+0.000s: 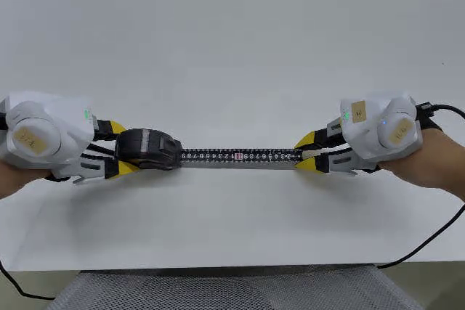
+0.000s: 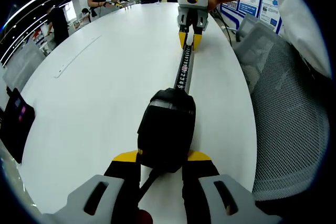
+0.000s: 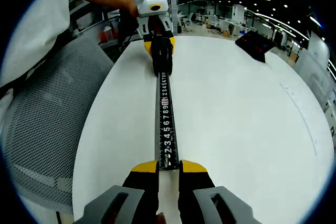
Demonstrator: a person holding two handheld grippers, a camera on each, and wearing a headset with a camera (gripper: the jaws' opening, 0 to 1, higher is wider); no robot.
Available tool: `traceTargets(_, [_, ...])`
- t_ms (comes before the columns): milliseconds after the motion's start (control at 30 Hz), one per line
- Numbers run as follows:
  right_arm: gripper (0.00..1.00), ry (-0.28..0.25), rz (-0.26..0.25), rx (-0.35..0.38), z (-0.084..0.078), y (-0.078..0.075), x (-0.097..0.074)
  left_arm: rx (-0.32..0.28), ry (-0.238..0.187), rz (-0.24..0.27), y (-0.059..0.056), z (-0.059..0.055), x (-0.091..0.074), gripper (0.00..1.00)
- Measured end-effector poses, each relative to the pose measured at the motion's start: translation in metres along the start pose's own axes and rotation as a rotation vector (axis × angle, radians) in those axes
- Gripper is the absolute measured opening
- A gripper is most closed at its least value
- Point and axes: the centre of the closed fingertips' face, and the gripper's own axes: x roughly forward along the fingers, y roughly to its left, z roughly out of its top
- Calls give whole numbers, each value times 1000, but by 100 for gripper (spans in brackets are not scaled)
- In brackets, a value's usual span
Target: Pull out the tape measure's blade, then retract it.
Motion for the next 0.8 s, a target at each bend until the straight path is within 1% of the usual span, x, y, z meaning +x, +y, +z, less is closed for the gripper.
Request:
traceTargets(567, [9,44,-3,4,-13,-1,-10,2,2,0,0,0,0,25])
traceTargets(800, [9,71,0,2,-22,-2,-16,-2,4,3,0,1,0,25])
